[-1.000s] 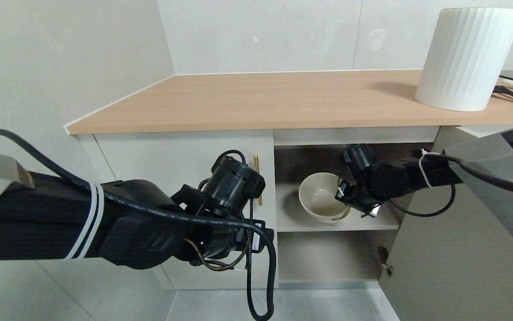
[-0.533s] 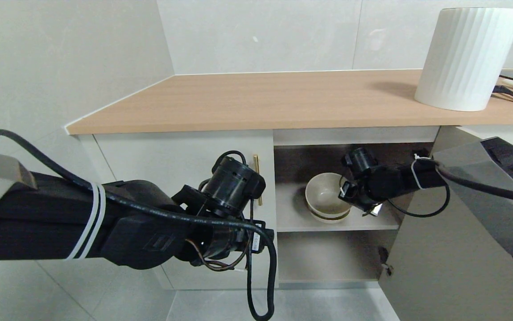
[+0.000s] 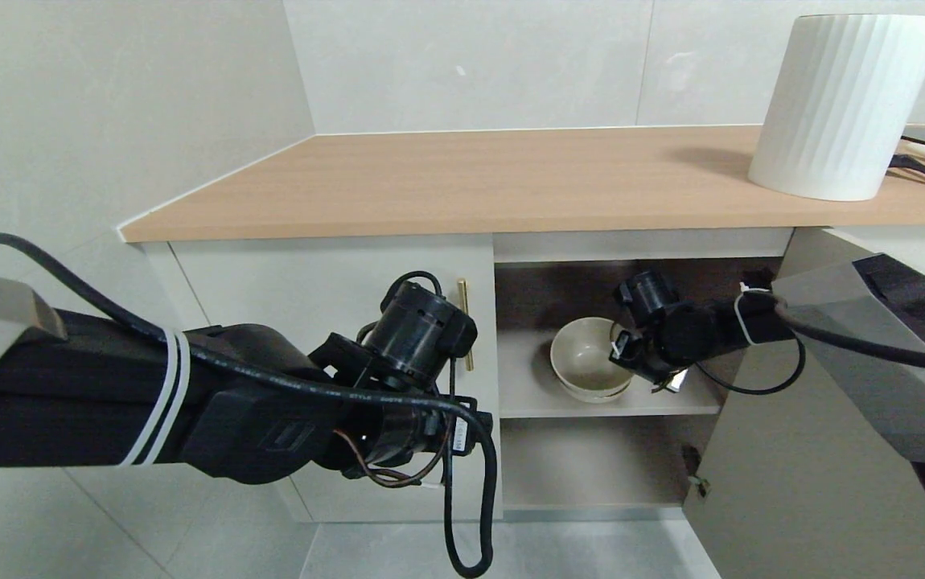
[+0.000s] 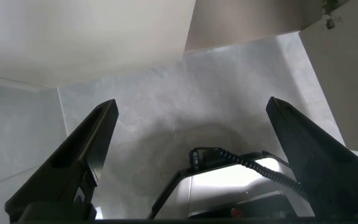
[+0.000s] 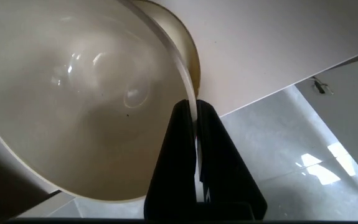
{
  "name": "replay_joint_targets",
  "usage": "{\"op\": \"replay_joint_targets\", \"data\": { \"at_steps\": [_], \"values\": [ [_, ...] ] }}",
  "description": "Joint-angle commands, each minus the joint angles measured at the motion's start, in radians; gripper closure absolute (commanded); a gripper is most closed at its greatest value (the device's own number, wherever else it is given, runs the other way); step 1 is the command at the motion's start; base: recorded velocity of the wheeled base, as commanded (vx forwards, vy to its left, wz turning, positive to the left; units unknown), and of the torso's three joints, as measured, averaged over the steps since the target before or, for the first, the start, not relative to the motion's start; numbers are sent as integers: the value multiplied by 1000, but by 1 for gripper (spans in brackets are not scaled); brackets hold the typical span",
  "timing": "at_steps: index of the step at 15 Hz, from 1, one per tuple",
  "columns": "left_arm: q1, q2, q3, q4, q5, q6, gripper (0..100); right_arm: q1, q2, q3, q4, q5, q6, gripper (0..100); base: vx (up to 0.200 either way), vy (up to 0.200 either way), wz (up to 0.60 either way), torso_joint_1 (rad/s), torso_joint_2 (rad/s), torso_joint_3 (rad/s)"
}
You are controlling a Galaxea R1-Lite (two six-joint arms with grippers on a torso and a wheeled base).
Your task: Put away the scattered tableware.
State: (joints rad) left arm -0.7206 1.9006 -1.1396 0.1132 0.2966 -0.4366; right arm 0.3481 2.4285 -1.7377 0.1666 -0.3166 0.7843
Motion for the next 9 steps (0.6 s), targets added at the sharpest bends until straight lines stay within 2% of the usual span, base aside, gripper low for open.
{"op": "replay_joint_targets", "data": {
  "at_steps": [1, 9],
  "values": [
    [0, 1, 0, 0, 1, -1, 0, 0, 1, 0, 1, 1, 0, 0, 0, 0, 0, 0, 0, 0],
    [6, 0, -5, -1, -1, -16, 0, 26, -54, 38, 25, 10, 0, 0, 0, 0, 0, 0, 0, 0]
  ]
}}
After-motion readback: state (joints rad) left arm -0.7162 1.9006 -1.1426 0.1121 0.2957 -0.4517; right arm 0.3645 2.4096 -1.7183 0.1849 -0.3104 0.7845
